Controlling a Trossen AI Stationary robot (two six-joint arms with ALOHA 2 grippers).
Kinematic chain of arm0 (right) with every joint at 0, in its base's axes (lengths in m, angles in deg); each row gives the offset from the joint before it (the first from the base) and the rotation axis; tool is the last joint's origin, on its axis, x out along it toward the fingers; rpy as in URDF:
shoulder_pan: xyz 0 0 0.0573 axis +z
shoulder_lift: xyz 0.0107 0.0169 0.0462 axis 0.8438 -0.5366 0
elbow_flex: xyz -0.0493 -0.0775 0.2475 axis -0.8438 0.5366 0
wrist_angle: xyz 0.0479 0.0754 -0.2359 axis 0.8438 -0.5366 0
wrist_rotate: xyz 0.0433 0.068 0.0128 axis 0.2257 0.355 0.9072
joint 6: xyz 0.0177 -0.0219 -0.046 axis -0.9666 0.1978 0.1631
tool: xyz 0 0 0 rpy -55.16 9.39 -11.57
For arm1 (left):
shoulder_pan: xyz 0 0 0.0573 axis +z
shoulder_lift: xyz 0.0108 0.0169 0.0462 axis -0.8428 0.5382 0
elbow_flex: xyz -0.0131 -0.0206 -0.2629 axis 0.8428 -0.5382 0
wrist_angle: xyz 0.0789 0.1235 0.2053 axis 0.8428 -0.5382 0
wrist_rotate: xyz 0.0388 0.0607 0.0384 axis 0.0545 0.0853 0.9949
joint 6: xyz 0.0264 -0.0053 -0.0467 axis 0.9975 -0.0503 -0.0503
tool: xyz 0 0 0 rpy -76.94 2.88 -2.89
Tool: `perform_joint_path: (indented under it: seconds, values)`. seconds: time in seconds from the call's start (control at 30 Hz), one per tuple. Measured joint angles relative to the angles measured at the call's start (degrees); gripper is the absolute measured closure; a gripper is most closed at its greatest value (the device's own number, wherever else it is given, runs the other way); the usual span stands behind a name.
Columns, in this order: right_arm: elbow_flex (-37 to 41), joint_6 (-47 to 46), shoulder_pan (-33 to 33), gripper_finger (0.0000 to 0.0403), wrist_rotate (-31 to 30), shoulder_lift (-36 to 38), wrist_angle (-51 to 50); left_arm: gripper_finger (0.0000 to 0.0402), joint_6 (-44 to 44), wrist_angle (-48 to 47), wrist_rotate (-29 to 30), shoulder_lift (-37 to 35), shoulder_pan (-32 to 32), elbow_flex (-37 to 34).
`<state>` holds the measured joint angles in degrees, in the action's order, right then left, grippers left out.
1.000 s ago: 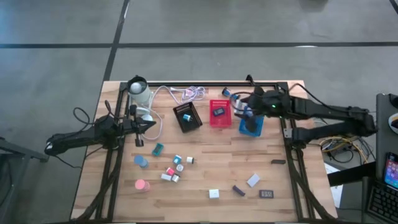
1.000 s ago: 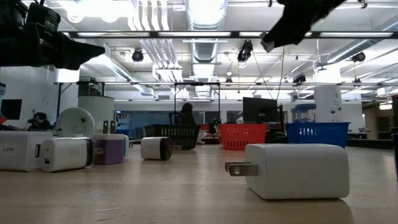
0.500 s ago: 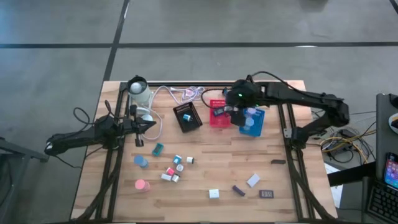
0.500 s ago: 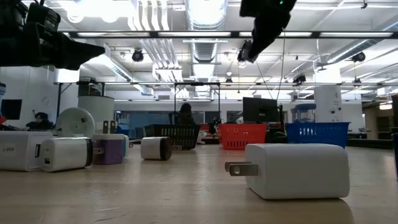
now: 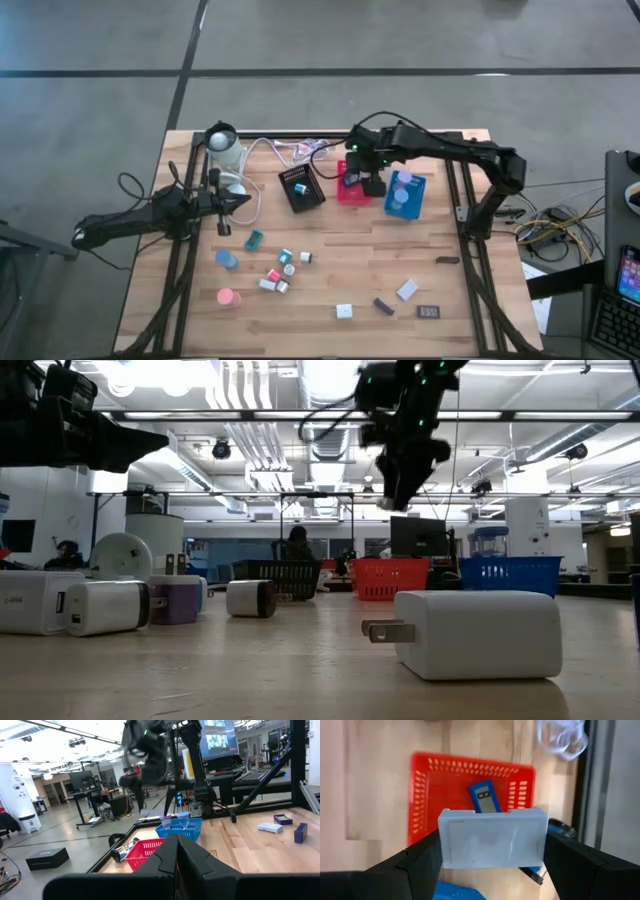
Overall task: Pick & Place Office items
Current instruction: Put the top white digital clock into the red bin
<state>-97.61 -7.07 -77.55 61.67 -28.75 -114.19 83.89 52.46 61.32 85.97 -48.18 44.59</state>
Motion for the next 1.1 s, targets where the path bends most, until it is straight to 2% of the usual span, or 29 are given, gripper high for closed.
perform_joint_path:
  seconds: [0.37,0.5,0.73,1.1]
  values:
    - [0.04,-2.73,-1.46,0.0115,0.61,-9.79,1.01,0.0388,0.0,0.01,0.0,0.01,-0.02,0.0]
    - [0.04,-6.87,-1.94,0.0115,3.46,-12.08,1.51,0.0388,0.0,0.02,0.0,0.0,-0.01,-0.01]
    - [0.07,-13.73,-3.2,0.0115,4.18,-16.05,2.86,0.0388,0.0,0.04,0.0,0.01,-0.02,0.0]
    - [-0.11,-12.75,-3.31,0.0115,3.78,-19.57,3.19,0.0388,0.02,0.02,0.0,0.0,-0.02,0.0]
